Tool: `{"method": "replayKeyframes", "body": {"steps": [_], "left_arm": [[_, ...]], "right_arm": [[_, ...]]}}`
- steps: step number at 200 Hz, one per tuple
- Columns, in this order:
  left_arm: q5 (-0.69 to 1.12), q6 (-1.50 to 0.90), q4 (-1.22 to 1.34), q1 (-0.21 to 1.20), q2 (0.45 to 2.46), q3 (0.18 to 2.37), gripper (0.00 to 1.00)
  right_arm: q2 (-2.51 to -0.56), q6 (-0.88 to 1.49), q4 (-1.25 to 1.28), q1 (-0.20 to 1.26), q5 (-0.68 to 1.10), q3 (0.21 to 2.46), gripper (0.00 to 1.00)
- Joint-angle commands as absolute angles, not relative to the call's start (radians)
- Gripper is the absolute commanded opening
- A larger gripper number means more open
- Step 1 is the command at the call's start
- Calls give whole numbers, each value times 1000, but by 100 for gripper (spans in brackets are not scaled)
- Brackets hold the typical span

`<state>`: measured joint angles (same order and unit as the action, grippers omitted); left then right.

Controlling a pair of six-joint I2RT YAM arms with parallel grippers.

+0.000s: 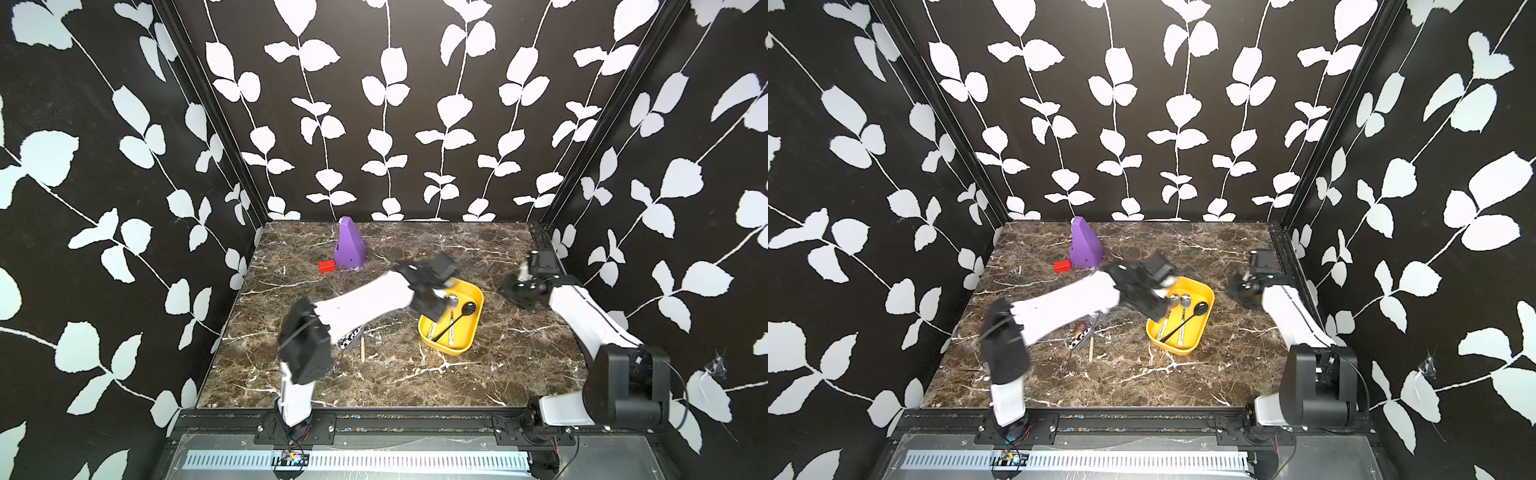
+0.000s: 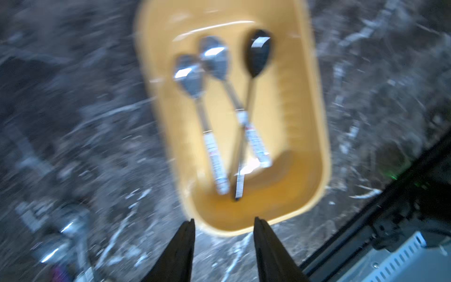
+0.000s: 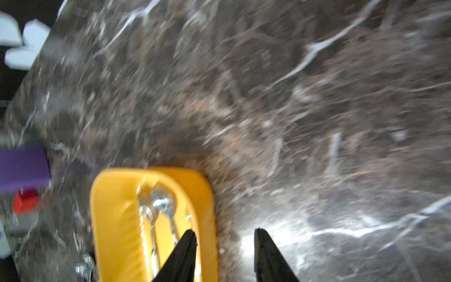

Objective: Put the spoon into the storage box
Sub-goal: Adjust the spoon at the center of the board.

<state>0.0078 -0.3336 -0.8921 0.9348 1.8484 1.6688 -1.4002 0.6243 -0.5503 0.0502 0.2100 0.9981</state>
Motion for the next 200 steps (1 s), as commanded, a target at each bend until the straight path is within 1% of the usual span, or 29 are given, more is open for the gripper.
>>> {"method": "replayKeyframes", "body": {"steps": [1, 15, 20, 40, 63, 79, 95, 107, 119, 152, 200], "left_arm": [[-19, -367, -837, 794, 1710, 1523, 48], [-17, -386, -812, 708, 1636, 1425, 50], [-11, -391, -804, 644, 1608, 1395, 50], [-12, -410, -774, 509, 1506, 1279, 51], [-14, -434, -754, 380, 1413, 1179, 52], [-35, -451, -757, 322, 1365, 1133, 52], [-57, -470, -750, 280, 1327, 1093, 52], [-64, -487, -726, 255, 1306, 1052, 55], [-53, -508, -706, 233, 1303, 1017, 54], [-16, -536, -654, 220, 1325, 924, 51], [-29, -543, -622, 190, 1304, 850, 51]], "right_arm": [[-1387, 648, -602, 183, 108, 1074, 42], [-1412, 673, -611, 296, 73, 1110, 42], [-1425, 686, -609, 337, 63, 1124, 42], [-1506, 715, -608, 494, 46, 1199, 42], [-1640, 738, -613, 654, 43, 1304, 42], [-1739, 743, -631, 740, 49, 1419, 42], [-1828, 752, -646, 812, 59, 1501, 42], [-1884, 746, -647, 867, 65, 1562, 43], [-1958, 717, -682, 916, 56, 1641, 43], [-2122, 651, -802, 993, 47, 1834, 45], [-2264, 579, -896, 1049, -6, 2010, 47]]}}
